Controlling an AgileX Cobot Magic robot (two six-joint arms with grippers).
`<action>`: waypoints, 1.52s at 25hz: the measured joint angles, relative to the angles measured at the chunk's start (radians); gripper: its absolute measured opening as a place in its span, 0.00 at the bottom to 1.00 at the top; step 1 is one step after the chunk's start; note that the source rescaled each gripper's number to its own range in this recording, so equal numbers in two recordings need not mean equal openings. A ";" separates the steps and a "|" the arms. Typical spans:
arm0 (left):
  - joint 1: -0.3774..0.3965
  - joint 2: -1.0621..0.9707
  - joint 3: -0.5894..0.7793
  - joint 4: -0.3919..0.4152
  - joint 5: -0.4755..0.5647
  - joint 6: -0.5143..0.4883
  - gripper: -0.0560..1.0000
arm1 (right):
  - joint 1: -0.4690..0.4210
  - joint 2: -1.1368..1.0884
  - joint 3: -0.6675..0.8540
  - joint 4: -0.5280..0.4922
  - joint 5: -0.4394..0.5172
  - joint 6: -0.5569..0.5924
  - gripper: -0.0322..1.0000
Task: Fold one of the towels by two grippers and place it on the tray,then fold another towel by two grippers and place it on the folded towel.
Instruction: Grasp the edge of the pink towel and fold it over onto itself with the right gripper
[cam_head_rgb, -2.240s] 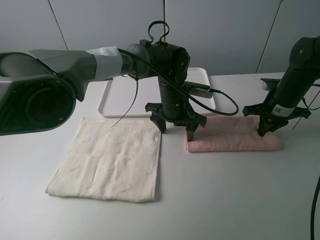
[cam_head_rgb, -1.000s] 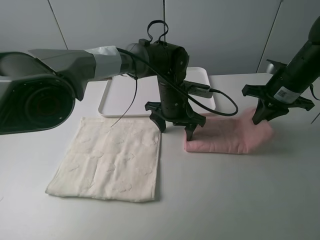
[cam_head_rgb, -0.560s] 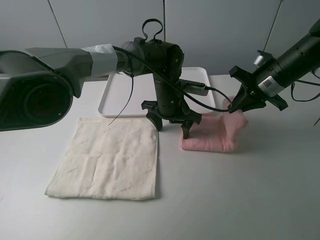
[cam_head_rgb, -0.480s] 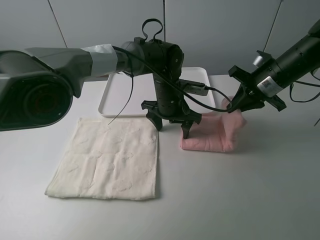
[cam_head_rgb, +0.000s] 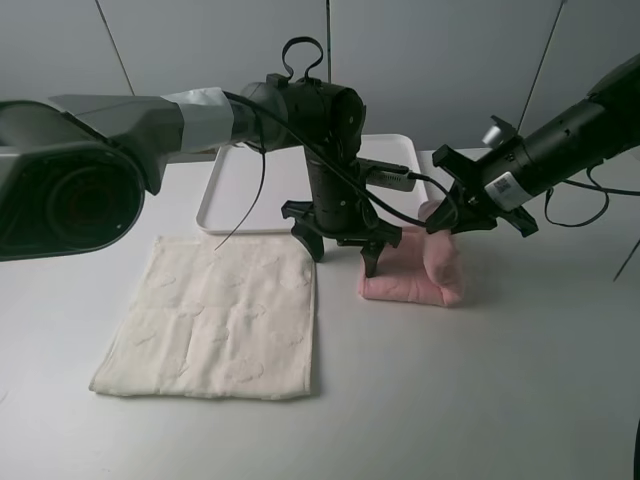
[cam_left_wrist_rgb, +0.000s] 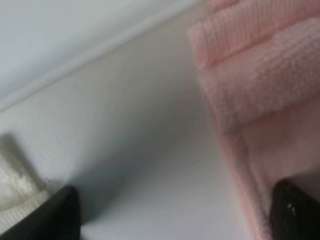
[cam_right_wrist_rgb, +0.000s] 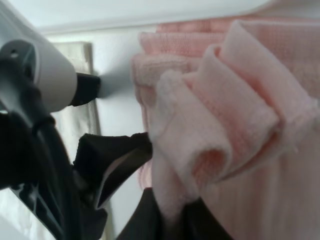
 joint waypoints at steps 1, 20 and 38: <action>0.000 0.000 0.000 0.000 0.000 0.000 0.98 | 0.000 0.000 0.018 0.036 -0.015 -0.022 0.08; 0.001 0.000 0.000 -0.011 0.006 0.039 0.98 | 0.000 0.000 0.251 0.578 -0.070 -0.479 0.08; 0.098 -0.102 -0.061 -0.091 0.019 0.089 0.98 | 0.002 0.000 0.251 0.594 -0.070 -0.492 0.08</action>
